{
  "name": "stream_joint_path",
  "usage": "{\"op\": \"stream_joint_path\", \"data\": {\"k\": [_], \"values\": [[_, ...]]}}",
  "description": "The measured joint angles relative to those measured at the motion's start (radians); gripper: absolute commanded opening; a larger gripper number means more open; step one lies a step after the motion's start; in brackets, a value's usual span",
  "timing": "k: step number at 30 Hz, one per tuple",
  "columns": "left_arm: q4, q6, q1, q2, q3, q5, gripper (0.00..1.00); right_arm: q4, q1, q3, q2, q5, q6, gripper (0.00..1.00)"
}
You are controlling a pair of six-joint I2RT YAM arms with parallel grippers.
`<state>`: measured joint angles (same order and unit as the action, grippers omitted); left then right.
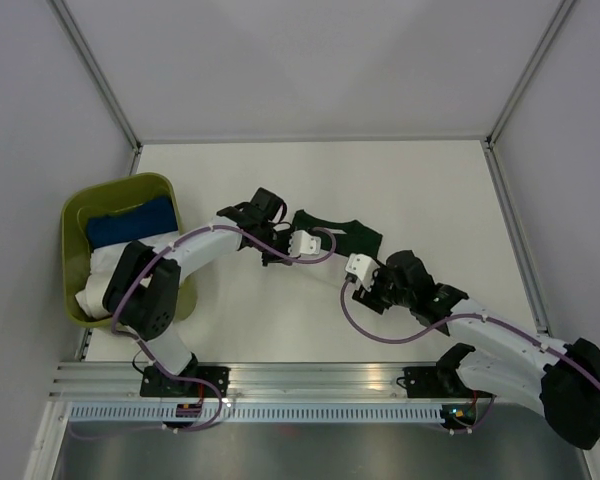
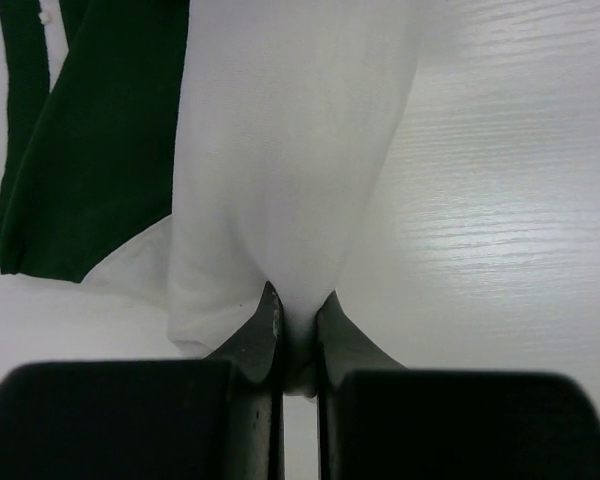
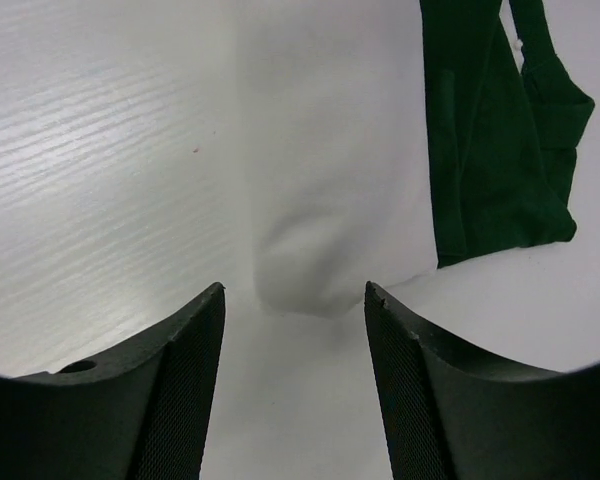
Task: Roll the t-shirts
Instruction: Roll the tshirt
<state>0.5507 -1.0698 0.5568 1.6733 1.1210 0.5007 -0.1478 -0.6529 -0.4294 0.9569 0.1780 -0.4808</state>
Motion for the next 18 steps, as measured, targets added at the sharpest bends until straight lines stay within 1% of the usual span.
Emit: {"op": "stream_joint_path", "data": {"k": [5, 7, 8, 9, 10, 12, 14, 15, 18], "values": [[0.031, 0.000, 0.001, 0.019, 0.000, 0.008, 0.02, 0.089, -0.042, 0.001, 0.125, -0.039, -0.032, 0.64], [0.038, 0.000, 0.001, 0.020, 0.000, 0.008, 0.02, 0.125, -0.053, -0.001, 0.179, -0.057, -0.032, 0.58], [0.041, 0.000, 0.001, 0.020, 0.000, 0.008, 0.02, 0.135, -0.056, -0.006, 0.207, -0.066, -0.029, 0.53], [0.046, 0.000, 0.001, 0.020, 0.000, 0.008, 0.02, 0.143, -0.058, -0.013, 0.246, -0.078, -0.026, 0.45], [0.053, 0.000, 0.001, 0.020, 0.000, 0.008, 0.02, 0.145, -0.058, -0.021, 0.279, -0.093, -0.022, 0.23], [0.075, -0.005, 0.000, 0.020, 0.002, 0.010, 0.02, 0.141, -0.058, -0.037, 0.316, -0.106, -0.011, 0.05], [0.131, -0.021, -0.007, 0.020, 0.009, 0.025, 0.02, 0.098, -0.058, -0.060, 0.308, -0.093, 0.008, 0.01], [0.172, -0.035, -0.015, 0.020, 0.017, 0.036, 0.02, 0.074, -0.058, -0.074, 0.299, -0.078, 0.016, 0.01], [0.325, -0.097, -0.052, 0.020, 0.054, 0.077, 0.02, -0.034, -0.058, -0.142, 0.252, 0.034, 0.047, 0.01]]}}
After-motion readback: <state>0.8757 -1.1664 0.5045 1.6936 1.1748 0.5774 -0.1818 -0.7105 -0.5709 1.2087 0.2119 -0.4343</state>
